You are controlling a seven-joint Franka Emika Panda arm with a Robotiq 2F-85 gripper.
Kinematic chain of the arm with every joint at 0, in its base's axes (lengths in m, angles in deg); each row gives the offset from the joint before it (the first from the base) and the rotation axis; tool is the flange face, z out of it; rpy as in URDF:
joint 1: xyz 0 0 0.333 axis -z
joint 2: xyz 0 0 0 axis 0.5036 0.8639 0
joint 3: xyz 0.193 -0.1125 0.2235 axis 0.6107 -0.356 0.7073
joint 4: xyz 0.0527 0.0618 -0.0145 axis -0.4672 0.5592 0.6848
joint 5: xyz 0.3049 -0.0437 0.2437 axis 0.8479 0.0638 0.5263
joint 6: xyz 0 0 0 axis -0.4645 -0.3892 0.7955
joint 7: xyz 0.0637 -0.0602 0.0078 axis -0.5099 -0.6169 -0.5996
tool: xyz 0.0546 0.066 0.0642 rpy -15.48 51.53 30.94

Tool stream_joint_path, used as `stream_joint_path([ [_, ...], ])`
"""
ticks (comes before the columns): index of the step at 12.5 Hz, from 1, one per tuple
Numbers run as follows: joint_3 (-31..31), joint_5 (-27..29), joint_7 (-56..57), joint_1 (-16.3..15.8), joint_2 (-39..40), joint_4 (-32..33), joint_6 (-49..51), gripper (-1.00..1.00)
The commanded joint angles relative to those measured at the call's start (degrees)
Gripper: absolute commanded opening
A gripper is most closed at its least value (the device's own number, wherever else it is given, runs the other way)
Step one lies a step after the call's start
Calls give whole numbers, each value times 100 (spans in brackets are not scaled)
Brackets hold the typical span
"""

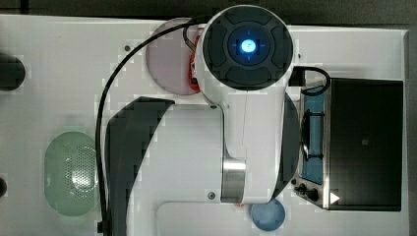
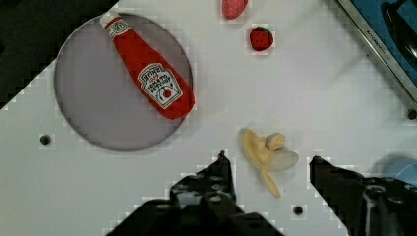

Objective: Pick Banana and place it in mug.

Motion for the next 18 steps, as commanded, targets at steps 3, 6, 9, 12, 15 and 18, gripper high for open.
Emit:
stream_joint_path([
  [3,-138,27,-186,83,-1685,1227,701,99],
  [6,-126,27,434,78,-1495,1831,221,100],
  [9,-128,27,1697,78,-1123,2520,-899,100],
  [12,-125,26,3386,77,-635,3120,-1970,100],
  [15,-126,26,5329,77,55,3602,-2971,100],
  [18,-111,25,6769,77,875,3742,-3934,100],
])
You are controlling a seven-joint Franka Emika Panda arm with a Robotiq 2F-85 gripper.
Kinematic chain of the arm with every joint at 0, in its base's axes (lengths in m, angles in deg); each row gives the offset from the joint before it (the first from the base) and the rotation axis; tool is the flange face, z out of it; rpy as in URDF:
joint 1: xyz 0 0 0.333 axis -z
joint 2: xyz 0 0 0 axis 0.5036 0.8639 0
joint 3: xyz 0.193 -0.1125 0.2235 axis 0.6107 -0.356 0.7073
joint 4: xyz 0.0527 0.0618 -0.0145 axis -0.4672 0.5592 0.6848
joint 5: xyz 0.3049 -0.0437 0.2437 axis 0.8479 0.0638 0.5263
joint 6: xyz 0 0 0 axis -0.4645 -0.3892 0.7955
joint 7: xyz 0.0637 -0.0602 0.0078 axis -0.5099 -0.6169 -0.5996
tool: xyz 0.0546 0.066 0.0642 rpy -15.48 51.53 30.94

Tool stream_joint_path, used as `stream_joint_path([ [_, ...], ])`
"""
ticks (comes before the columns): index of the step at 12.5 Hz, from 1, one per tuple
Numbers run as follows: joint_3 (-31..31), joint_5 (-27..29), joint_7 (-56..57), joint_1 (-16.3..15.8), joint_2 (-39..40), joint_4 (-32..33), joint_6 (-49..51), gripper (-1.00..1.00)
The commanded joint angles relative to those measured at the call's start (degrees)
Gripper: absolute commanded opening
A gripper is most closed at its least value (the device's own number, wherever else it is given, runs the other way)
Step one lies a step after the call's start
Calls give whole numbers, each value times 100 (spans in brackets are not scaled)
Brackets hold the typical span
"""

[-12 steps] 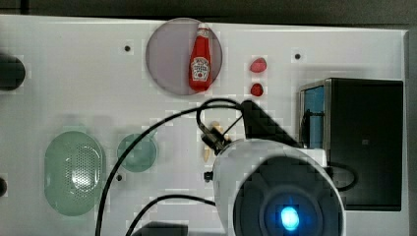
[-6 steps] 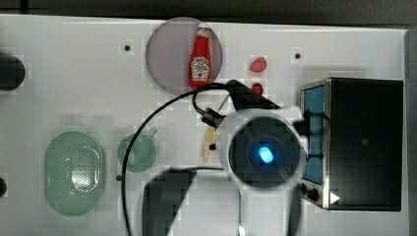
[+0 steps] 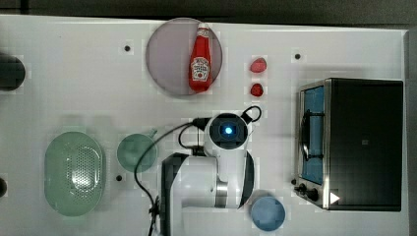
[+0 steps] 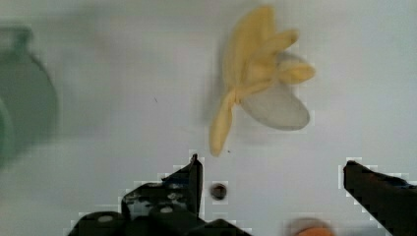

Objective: Pick Banana and place it in mug.

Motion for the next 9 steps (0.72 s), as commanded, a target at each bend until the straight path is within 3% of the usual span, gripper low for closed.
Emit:
stream_joint_path([
  [1,52,-117,1853,80,368,-108,-960,100],
  [7,86,-117,1851,81,1379,-104,-2427,93],
  [9,95,-116,1852,83,1426,-63,-2430,45],
])
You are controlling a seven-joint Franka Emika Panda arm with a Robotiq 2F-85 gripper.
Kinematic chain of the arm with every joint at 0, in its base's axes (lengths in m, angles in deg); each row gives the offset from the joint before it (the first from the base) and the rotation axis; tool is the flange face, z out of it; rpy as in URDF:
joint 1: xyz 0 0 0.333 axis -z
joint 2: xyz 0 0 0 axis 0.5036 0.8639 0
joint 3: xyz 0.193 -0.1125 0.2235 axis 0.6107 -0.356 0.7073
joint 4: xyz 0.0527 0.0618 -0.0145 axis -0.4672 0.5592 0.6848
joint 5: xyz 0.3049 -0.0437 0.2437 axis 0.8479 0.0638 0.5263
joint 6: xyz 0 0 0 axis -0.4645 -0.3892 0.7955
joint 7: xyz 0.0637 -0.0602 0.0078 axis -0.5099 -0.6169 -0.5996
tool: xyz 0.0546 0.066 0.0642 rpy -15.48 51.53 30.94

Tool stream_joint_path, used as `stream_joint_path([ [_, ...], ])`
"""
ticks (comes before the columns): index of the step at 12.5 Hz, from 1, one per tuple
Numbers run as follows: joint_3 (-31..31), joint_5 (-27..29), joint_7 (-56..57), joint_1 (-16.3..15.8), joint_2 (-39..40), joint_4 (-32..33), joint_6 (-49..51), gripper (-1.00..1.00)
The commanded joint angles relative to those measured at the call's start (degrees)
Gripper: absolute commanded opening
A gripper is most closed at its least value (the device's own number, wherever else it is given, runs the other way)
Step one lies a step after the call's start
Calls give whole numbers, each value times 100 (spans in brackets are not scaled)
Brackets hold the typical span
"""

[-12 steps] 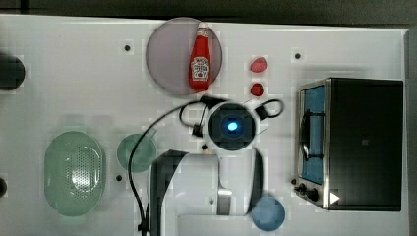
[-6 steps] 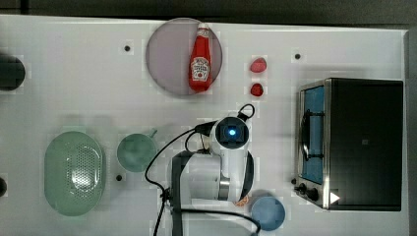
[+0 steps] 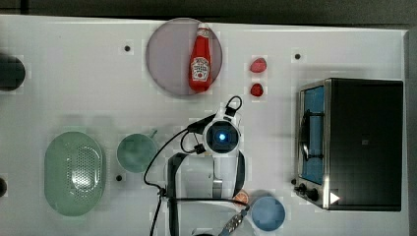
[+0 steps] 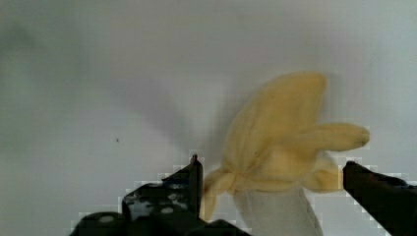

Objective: Pick Banana and place it in mug.

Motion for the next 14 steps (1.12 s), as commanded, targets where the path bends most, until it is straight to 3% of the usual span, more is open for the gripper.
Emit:
stream_joint_path([
  [1,33,-27,200,85,-12,-44,-195,15],
  [3,16,-27,200,95,-35,-35,-195,-30],
  [4,4,-27,201,95,-56,-27,-193,-36],
  [7,-77,-26,164,101,-261,-42,-159,-36],
  [9,-139,-26,157,102,-796,-45,235,-36],
  [14,-69,-26,90,82,-2478,-509,2954,-36],
])
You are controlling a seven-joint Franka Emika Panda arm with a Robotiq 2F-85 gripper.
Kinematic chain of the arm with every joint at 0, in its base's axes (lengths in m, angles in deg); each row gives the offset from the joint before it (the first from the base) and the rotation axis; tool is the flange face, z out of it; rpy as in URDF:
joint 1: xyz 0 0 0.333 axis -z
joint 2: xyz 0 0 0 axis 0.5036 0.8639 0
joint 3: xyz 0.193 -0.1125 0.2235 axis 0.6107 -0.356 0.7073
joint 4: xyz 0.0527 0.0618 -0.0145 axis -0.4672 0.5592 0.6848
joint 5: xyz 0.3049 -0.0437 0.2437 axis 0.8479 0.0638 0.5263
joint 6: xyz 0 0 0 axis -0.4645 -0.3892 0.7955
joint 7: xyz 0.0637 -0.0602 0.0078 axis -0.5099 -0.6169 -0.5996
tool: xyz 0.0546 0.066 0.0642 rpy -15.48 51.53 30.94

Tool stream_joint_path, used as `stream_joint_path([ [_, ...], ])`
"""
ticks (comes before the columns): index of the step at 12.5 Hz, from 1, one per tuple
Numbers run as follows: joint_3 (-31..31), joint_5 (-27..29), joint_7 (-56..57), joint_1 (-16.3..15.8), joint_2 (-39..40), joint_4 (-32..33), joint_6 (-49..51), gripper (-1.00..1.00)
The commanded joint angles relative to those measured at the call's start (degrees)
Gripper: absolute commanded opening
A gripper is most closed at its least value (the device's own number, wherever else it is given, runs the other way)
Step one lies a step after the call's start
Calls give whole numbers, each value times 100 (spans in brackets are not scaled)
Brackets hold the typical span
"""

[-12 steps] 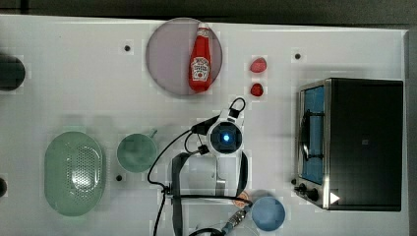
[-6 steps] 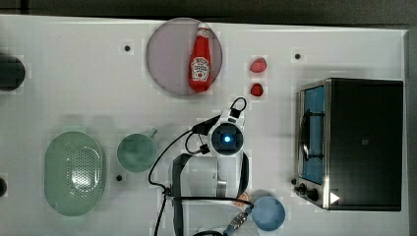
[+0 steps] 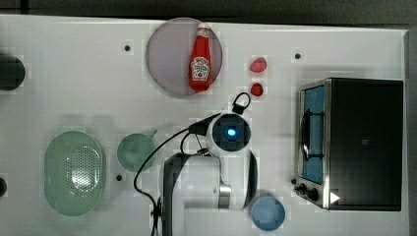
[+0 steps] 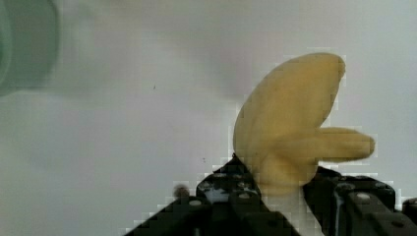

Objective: Pick Banana and place it in mug.

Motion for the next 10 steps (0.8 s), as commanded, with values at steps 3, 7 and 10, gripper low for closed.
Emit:
stream_joint_path([
  [3,258,6,-480,2,-1134,-765,1492,-36],
  [7,885,129,-1456,-139,-1277,-815,1736,-36],
  [10,1515,485,-2594,-226,-1240,-816,1733,-36],
])
